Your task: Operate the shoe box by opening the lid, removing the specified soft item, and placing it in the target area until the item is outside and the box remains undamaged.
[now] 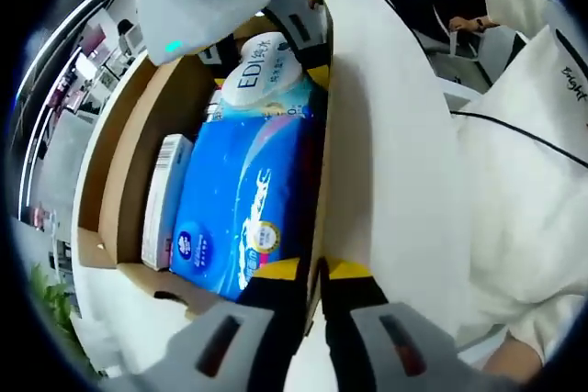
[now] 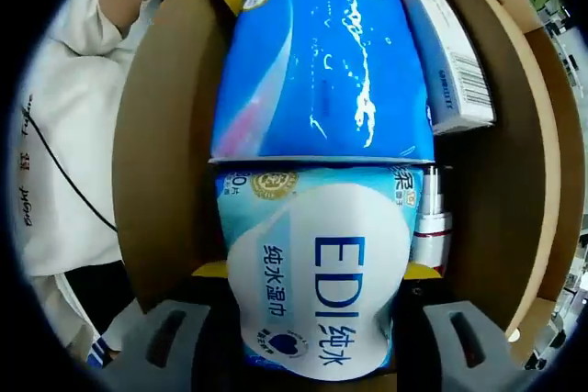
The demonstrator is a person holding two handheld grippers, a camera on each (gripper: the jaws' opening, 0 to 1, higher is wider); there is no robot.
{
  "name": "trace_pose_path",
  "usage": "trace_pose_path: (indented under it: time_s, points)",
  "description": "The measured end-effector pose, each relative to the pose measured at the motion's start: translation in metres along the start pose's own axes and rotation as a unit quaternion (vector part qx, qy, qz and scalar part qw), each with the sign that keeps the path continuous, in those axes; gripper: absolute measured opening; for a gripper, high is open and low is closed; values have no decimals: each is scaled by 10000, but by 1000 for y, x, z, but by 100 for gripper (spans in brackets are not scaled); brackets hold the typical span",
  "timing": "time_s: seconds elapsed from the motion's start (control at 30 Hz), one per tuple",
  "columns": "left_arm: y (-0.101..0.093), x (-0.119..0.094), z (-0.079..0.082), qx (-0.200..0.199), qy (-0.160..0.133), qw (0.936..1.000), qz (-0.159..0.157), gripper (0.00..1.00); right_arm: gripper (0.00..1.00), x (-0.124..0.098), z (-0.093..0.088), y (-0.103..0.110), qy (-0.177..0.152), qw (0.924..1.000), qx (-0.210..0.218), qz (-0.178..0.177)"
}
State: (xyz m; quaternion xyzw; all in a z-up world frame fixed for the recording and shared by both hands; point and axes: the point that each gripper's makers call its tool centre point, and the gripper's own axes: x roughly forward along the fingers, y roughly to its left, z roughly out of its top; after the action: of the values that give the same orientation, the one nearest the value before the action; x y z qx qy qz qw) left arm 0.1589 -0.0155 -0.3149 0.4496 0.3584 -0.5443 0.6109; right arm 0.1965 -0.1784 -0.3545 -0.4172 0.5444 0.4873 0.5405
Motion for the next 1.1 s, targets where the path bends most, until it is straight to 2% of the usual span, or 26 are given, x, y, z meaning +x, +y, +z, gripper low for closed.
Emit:
trace_pose_path:
  time_s: [0.03, 0.13, 0.2, 0.37, 0.47, 0.5, 0.53, 0.6, 0.67, 0.73, 0.87, 0.93, 1.07, 1.1]
  points:
    - [1, 0, -1, 147, 16, 9998, 100, 8, 68, -2, 1, -3, -32, 9999, -30, -100]
    - [0, -1, 0, 190, -85, 9997, 150, 8, 69, 0, -1, -1, 128, 9991, -147, -368]
    - [2, 0, 1, 116, -91, 9998, 127, 8, 69, 0, -1, -2, 49, 9993, -140, -335]
    - [1, 0, 1, 84, -79, 9999, 44, 6, 67, 0, 0, -2, 109, 9992, -109, -357]
    - [-3, 0, 1, 366, -142, 9992, -10, 4, 66, -1, 0, -1, 72, 9992, -118, -369]
    - [-5, 2, 0, 860, -88, 9963, -15, 4, 64, -3, 2, 2, 128, 9992, -72, -360]
    - [-5, 4, 0, 940, -56, 9955, 78, 4, 63, -4, 4, 2, 133, 9994, -10, -324]
    - [-4, 2, 0, 728, -162, 9972, 89, 4, 63, -5, 3, 4, 70, 9994, -33, -352]
    - [-4, 2, 0, 678, -112, 9976, 50, 4, 62, -8, 3, 5, 48, 9991, -125, -413]
    - [-4, 2, 0, 658, -52, 9978, 10, 4, 62, -12, 4, 3, 50, 9978, -346, -563]
    - [-4, 1, -1, 800, -92, 9967, 30, 4, 62, -13, 4, 7, 63, 9977, -303, -599]
    - [-4, 1, -1, 796, -121, 9967, 50, 5, 62, -13, 3, 6, 34, 9955, -620, -721]
    - [-3, 2, -1, 617, -46, 9981, 79, 5, 61, -26, 4, 14, -25, 9961, -596, -654]
    - [-3, 2, -1, 600, -36, 9982, 49, 5, 61, -29, 7, 15, -82, 9968, -434, -660]
